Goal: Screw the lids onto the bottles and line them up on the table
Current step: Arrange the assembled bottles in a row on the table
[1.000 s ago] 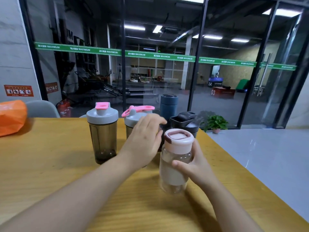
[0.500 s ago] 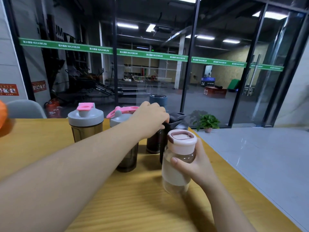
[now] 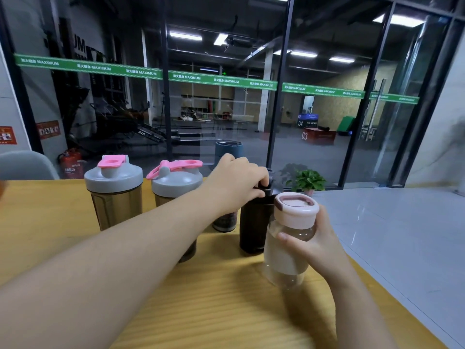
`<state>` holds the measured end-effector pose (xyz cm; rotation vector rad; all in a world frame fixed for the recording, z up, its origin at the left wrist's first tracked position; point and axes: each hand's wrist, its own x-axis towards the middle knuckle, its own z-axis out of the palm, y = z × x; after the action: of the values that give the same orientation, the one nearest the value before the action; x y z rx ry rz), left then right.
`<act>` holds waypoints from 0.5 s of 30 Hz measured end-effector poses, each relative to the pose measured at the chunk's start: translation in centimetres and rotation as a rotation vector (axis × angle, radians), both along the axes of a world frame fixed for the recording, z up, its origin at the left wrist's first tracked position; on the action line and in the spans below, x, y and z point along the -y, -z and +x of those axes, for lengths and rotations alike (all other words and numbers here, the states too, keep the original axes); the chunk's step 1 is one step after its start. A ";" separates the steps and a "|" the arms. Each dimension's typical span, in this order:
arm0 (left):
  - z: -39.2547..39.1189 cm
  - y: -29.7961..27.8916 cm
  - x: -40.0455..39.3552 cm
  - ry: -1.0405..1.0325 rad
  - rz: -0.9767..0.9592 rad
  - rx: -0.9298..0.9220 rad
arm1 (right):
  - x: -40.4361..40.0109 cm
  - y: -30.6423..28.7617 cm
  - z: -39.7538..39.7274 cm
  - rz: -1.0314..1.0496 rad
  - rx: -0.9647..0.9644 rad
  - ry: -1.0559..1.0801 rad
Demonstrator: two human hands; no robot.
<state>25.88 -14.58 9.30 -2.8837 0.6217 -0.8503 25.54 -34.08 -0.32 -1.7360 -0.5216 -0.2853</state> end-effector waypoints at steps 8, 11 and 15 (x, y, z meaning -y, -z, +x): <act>0.8 1.0 1.2 0.140 -0.329 -0.080 | -0.2 -0.1 -0.1 0.065 0.006 -0.007; 1.7 0.4 0.1 0.194 -0.509 -0.180 | -0.2 0.0 0.0 0.072 -0.003 0.013; 2.5 -1.6 -0.8 0.053 0.100 -0.269 | -0.2 0.0 0.0 0.082 -0.004 0.006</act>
<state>28.37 -13.75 10.88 -2.9237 0.7427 -0.4239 25.57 -33.92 -0.27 -1.6583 -0.4954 -0.3033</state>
